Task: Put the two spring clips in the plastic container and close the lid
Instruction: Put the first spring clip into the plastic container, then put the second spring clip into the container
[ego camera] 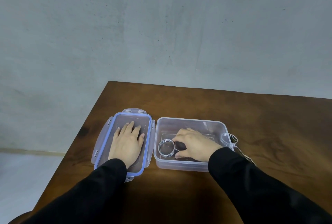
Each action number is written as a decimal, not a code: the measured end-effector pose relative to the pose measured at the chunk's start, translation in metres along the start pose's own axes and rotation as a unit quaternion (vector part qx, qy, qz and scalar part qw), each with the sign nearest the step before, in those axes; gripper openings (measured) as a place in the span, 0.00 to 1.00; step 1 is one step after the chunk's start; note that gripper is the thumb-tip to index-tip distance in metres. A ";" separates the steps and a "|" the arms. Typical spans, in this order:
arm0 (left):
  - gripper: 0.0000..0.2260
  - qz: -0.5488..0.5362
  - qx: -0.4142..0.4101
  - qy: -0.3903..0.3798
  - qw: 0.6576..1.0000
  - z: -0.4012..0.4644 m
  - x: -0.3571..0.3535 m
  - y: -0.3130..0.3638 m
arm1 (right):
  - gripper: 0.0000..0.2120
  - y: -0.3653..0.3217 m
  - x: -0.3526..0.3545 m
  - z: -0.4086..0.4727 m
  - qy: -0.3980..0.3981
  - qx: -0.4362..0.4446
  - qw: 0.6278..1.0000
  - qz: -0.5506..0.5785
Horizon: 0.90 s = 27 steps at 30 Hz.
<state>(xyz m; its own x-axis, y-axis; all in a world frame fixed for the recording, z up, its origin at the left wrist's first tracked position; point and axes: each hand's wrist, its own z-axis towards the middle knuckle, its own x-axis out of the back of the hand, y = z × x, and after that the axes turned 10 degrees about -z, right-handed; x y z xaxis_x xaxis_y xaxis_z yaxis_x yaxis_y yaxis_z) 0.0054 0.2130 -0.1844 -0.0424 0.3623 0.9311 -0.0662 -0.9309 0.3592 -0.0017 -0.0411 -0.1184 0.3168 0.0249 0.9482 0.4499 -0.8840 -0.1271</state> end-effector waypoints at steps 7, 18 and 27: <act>0.21 -0.006 0.003 0.002 1.000 0.000 0.000 0.000 | 0.24 -0.002 0.015 -0.021 0.135 -0.039 0.988 0.059; 0.21 0.008 0.001 0.003 1.000 -0.001 -0.001 0.002 | 0.26 0.084 0.026 -0.069 0.161 -0.397 0.893 0.138; 0.21 0.012 0.002 0.001 1.000 -0.001 -0.002 0.003 | 0.23 0.103 -0.006 -0.089 0.032 -0.424 0.881 0.208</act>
<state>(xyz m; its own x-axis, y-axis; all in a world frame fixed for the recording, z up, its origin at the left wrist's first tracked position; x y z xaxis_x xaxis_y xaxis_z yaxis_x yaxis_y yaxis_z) 0.0042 0.2095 -0.1851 -0.0459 0.3391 0.9396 -0.0602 -0.9399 0.3362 -0.0315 -0.1739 -0.1115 0.2470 -0.3859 0.8889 -0.4883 -0.8419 -0.2298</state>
